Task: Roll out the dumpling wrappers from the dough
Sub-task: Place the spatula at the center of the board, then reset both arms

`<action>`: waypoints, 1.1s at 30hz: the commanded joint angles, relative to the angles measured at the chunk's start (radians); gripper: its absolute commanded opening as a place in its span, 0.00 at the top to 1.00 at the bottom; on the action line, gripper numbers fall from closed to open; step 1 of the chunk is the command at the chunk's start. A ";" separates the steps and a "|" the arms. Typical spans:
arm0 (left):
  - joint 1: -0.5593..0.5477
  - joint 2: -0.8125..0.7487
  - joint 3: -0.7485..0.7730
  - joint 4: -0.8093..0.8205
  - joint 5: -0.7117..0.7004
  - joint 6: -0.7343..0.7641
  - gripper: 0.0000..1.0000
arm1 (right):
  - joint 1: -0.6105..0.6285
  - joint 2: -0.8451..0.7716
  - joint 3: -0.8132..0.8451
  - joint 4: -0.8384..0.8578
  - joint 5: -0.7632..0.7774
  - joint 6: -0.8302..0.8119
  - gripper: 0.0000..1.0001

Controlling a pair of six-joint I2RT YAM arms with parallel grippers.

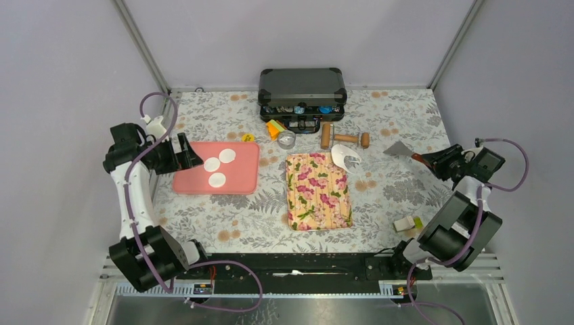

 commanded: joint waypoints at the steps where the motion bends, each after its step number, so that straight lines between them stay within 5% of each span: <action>1: -0.015 -0.061 -0.047 -0.014 0.023 0.054 0.01 | -0.001 0.025 0.031 -0.032 0.042 -0.047 0.56; 9: -0.015 -0.162 -0.059 -0.005 -0.018 0.052 0.01 | -0.003 0.021 0.062 -0.259 0.048 -0.269 0.18; 14: -0.015 -0.194 -0.043 -0.049 -0.038 0.086 0.01 | -0.006 -0.086 0.087 -0.411 0.206 -0.465 0.01; 25: -0.015 -0.322 -0.067 -0.112 -0.101 0.224 0.01 | -0.006 -0.242 0.218 -0.741 0.271 -0.872 0.01; 33: -0.059 -0.395 -0.078 -0.118 -0.057 0.299 0.01 | -0.003 -0.378 0.407 -1.248 -0.069 -1.399 0.00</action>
